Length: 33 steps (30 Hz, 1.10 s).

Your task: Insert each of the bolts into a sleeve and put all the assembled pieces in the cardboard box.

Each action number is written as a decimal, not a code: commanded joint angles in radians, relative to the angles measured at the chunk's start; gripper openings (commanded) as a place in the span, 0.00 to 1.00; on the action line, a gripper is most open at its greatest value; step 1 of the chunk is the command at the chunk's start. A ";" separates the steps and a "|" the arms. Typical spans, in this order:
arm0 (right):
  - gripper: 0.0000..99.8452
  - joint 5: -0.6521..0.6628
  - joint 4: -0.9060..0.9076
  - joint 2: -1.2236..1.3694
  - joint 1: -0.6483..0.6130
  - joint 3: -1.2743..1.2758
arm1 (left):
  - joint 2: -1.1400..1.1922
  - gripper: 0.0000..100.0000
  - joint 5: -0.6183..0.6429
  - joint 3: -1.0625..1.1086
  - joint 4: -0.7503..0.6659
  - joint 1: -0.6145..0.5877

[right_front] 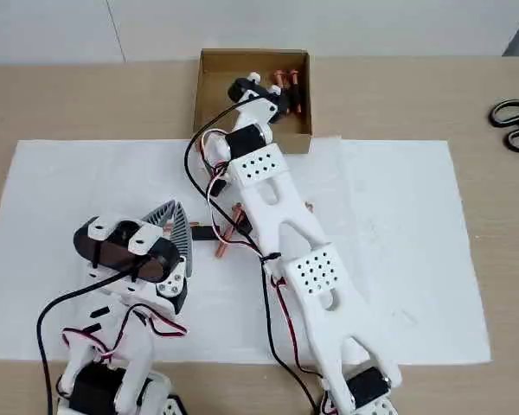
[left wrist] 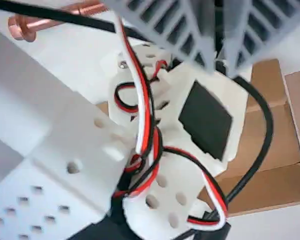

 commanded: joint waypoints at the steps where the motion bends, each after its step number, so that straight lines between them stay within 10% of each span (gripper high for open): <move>1: 0.00 0.012 0.005 -0.012 -0.004 -0.086 | -0.011 0.01 -0.003 -0.005 -0.002 -0.002; 21: 0.00 0.095 0.170 -0.194 0.062 -0.267 | -0.011 0.01 -0.003 -0.005 -0.002 -0.002; 33: 0.00 0.589 0.228 -0.390 0.183 -0.261 | -0.009 0.01 -0.003 -0.005 0.000 -0.002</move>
